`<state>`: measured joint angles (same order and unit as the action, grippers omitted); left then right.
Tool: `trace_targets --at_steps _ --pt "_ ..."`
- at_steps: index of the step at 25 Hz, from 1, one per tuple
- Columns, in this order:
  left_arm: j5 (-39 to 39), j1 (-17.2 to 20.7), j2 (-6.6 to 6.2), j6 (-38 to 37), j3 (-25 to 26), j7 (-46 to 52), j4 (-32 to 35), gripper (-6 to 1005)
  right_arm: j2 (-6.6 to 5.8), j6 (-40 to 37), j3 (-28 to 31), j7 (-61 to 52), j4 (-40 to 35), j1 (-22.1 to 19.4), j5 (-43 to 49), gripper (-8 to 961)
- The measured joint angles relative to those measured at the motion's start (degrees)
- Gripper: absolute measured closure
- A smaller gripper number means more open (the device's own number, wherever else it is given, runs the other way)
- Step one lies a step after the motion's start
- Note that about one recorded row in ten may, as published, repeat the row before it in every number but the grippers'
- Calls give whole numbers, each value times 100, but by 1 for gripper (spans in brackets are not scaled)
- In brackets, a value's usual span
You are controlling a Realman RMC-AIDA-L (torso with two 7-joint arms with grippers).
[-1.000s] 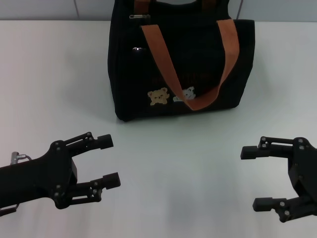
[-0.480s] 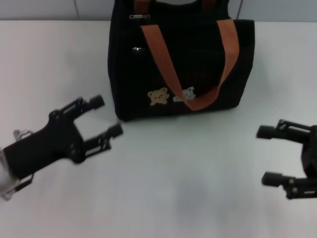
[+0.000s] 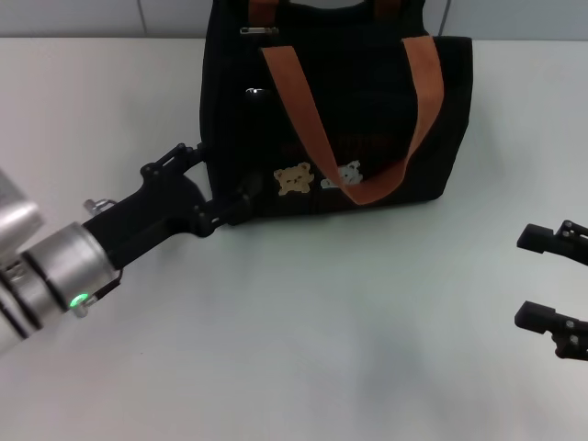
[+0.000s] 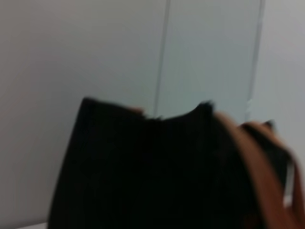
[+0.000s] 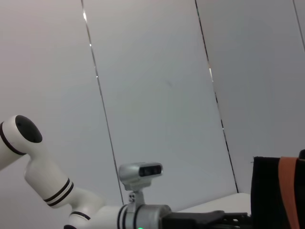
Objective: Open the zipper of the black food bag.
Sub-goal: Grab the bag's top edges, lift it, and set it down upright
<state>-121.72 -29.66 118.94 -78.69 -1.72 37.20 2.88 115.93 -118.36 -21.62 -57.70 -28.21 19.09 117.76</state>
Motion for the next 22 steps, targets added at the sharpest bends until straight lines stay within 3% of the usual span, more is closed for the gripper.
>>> trace_targets --at_steps 7,18,21,22 --pt "13 -119 7 803 411 -472 -421 180 17 0 4 4 0 -73 2 109" --pt "-24 -49 -4 582 394 -500 -417 619 18 -3 9 5 0 -82 2 109" --pt "-28 -44 -6 550 377 -653 -431 852 17 -3 9 5 0 -82 1 109" --pt "-29 -34 -6 492 374 -779 -440 854 17 -3 9 5 0 -82 1 109"
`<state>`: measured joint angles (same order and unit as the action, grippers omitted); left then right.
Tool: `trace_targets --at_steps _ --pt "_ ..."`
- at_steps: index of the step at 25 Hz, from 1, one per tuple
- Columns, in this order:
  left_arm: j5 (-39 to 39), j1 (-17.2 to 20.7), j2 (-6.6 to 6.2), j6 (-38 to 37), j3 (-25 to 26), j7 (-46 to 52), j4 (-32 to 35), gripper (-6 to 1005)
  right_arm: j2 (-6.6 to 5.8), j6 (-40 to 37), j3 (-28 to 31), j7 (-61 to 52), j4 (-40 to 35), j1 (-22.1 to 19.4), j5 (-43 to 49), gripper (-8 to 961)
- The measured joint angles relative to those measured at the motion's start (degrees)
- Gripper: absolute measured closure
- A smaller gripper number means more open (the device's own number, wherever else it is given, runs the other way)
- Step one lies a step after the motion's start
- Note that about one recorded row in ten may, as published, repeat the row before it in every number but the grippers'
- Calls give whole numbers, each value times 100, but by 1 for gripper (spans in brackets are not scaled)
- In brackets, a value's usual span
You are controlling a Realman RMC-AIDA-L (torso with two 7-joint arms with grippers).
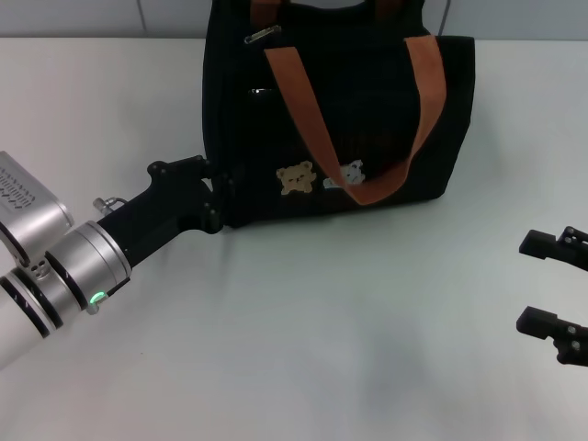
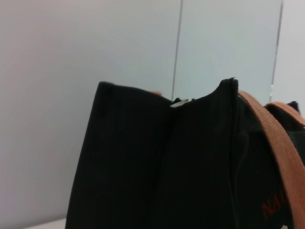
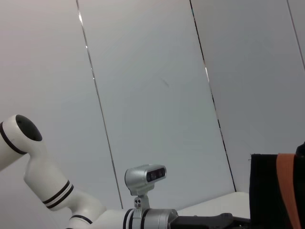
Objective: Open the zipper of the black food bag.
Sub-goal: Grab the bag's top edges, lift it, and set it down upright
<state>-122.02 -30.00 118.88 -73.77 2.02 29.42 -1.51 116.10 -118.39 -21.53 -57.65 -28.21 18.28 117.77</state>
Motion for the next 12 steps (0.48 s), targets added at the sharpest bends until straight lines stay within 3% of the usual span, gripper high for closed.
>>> trace_targets --at_steps 12 --pt "-5 104 -33 -497 20 -34 211 876 0 0 1 -1 0 1 0 110"
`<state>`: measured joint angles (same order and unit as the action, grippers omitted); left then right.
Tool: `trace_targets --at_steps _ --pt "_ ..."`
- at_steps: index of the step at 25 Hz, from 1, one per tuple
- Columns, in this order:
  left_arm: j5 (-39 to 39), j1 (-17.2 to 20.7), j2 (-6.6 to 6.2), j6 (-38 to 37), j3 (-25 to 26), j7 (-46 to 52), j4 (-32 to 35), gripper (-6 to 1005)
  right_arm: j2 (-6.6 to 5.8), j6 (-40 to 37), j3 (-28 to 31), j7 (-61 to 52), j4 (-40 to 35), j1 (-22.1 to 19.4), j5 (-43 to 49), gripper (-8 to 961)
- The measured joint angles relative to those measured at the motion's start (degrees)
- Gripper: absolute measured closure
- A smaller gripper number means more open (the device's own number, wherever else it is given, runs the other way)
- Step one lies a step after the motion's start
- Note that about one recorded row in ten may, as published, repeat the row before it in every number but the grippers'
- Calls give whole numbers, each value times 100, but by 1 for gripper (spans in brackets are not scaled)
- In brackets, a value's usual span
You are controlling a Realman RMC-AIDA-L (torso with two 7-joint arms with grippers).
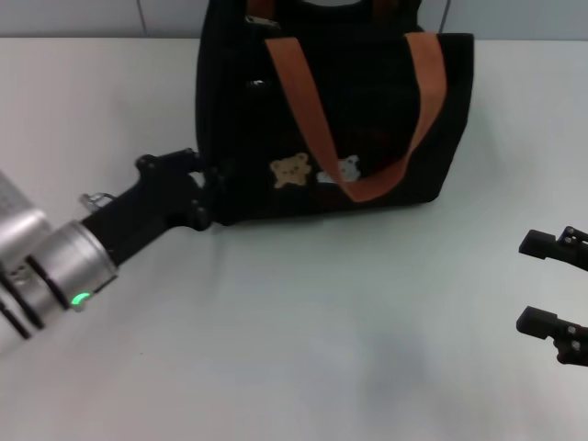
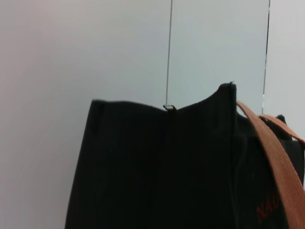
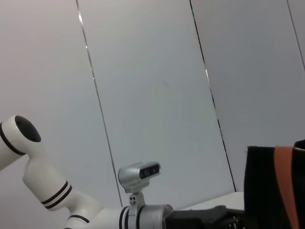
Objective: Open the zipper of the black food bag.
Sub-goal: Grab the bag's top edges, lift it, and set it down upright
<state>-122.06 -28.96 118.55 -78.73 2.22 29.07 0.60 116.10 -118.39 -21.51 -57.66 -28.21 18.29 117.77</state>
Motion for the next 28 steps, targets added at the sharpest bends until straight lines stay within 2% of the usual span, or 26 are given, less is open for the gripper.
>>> trace_targets --at_steps 4,8,11,13,16,17,20,24,28 --pt "1 173 -30 -926 -59 607 915 876 0 0 89 0 0 0 0 110" --pt "83 330 -72 -2368 -46 1610 2342 881 0 1 260 0 67 8 -8 110" --pt "486 331 -128 -3367 -115 2352 3227 880 1 33 411 -1 245 75 -14 111" --pt "922 330 -116 -3611 -513 2816 3745 880 21 178 572 -25 405 160 -20 111" --pt "1482 405 -22 -3615 -1596 3109 4302 905 86 514 787 -57 625 264 -55 111" --pt "1704 448 6 -3576 -2173 3142 4441 906 107 656 864 -65 696 293 -78 111" --pt "1885 440 10 -3462 -2812 3124 4448 908 183 1119 1061 -72 894 359 -141 111" --pt "1920 357 22 -3413 -3150 3035 4324 910 311 1713 1368 -65 1168 430 -413 111" --pt "1924 255 27 -3398 -3365 2820 4020 913 321 2311 1414 134 1625 597 -910 112"
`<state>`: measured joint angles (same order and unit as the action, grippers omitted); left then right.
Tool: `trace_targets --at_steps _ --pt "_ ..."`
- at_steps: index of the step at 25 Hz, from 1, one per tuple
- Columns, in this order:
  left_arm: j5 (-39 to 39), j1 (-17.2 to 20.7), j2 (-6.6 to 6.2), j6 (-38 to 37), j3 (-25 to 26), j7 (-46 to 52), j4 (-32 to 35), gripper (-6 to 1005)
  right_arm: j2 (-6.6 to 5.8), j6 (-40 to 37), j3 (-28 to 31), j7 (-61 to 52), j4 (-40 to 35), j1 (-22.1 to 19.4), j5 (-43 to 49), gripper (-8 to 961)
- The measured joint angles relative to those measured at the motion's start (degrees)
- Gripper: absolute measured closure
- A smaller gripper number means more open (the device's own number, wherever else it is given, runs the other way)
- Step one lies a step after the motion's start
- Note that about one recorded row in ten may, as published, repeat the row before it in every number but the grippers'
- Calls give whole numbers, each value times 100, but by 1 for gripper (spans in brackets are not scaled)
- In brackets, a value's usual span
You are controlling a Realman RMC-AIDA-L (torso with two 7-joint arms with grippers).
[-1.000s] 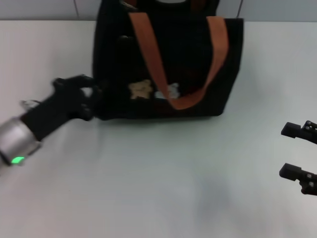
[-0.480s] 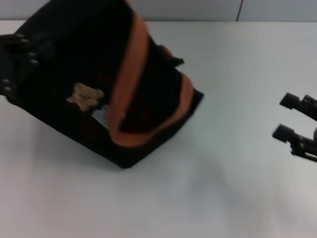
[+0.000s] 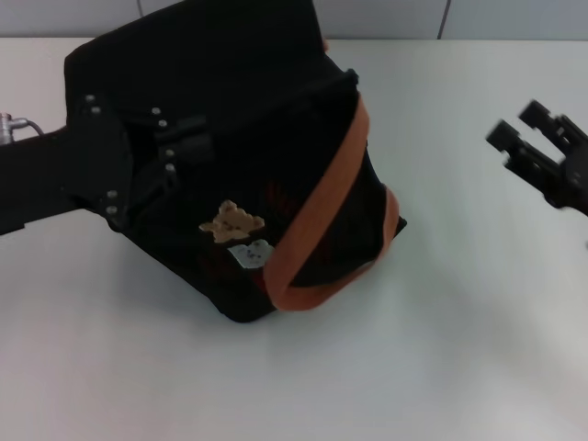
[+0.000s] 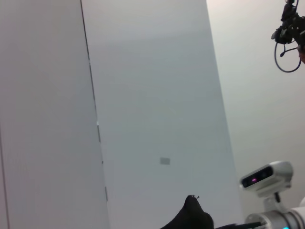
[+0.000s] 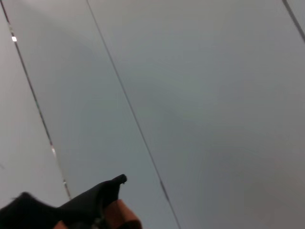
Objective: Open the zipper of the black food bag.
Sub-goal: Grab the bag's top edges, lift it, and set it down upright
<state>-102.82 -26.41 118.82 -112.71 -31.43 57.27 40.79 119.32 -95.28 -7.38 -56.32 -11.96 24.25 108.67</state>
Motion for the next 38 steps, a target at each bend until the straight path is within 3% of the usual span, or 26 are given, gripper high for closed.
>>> trace_targets --at_steps 4,14,22,30,34,38 --pt "7 -57 1 14 -42 -79 -154 915 2 557 -106 478 404 389 -14 112" --pt "82 -171 6 13 -114 -245 -470 922 42 1867 -1370 1718 1889 1366 361 113" --pt "92 -127 10 13 -158 -305 -511 927 21 1543 -1175 1738 1692 969 318 113" --pt "93 -101 5 13 -137 -378 -590 931 10 821 19 1714 1416 311 313 115" --pt "182 -107 9 13 -151 -421 -719 933 2 663 271 1613 1414 318 312 116" --pt "350 -99 4 1 -160 -482 -851 935 22 730 299 1588 1492 594 323 117"
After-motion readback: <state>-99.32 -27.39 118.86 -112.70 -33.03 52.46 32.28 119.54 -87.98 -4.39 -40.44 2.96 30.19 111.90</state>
